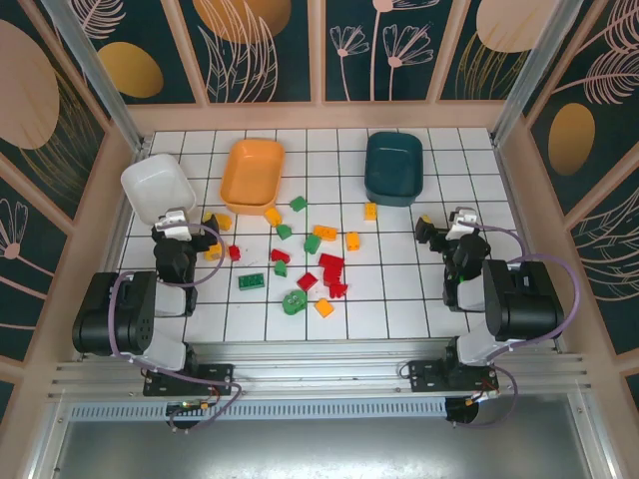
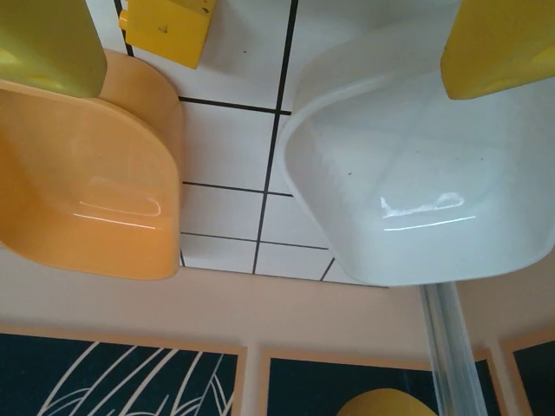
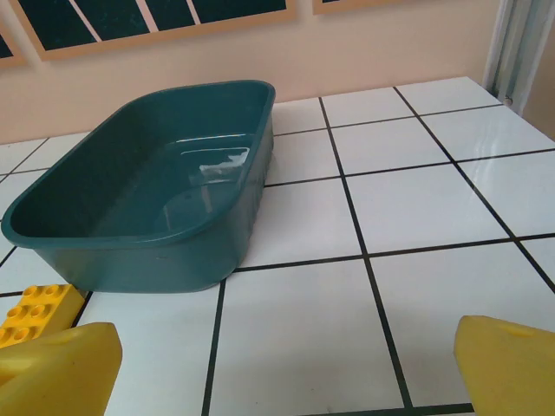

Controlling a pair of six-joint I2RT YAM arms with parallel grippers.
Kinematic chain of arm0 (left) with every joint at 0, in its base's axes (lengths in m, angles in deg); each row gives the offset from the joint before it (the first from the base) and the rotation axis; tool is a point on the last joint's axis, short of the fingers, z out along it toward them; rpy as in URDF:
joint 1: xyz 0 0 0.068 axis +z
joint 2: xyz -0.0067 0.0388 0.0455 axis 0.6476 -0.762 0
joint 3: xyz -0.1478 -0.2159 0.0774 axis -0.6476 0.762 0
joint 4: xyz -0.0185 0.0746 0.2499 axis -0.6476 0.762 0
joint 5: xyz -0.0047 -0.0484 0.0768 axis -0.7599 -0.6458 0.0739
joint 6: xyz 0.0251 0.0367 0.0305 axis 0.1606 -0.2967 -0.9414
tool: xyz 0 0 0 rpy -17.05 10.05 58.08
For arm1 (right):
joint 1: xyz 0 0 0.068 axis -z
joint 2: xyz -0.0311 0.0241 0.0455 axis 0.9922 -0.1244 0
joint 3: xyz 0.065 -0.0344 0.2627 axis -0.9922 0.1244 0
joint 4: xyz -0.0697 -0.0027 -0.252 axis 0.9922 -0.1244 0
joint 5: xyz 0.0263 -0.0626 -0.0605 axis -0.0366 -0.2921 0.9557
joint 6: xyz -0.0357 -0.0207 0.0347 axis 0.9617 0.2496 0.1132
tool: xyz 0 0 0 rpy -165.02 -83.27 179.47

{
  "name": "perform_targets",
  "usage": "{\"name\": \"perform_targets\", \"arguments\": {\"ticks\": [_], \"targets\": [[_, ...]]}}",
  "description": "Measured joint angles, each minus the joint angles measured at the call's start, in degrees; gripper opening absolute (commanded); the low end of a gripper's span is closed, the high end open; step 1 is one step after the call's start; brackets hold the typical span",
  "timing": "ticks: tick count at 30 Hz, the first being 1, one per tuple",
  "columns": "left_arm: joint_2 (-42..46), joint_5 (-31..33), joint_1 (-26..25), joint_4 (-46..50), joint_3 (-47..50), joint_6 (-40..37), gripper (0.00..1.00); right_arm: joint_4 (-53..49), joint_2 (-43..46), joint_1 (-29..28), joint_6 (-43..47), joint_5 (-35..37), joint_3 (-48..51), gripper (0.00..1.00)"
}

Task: Sort the legos into containers by color

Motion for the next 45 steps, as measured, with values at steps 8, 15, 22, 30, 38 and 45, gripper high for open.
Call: {"name": "perform_targets", "arguments": {"ticks": [8, 15, 22, 30, 38, 45], "targets": [[0.0, -0.6, 0.0, 0.0, 0.0, -0.2, 0.99, 0.0, 0.0, 0.0, 0.0, 0.0, 0.0, 0.99], [0.0, -0.6, 0.0, 0.0, 0.0, -0.2, 0.98, 0.0, 0.0, 0.0, 0.0, 0.0, 0.0, 0.99], [0.0, -0.6, 0.0, 0.0, 0.0, -0.2, 0.99, 0.0, 0.0, 0.0, 0.0, 0.0, 0.0, 0.99], [0.0, -0.7, 0.0, 0.0, 0.0, -0.2, 0.99, 0.0, 0.0, 0.2, 0.0, -0.6, 0.0, 0.99], [7.0, -0.1, 0.0, 11.5, -3.2, -0.2, 0.98, -11.5, 4.3, -2.5, 1.0, 3.2, -4.4, 0.99], [31.7, 2.6, 0.0, 34.7, -16.6, 5.9, 0.99, -37.2, 17.0, -13.7, 0.1, 12.1, -26.3, 0.99]]}}
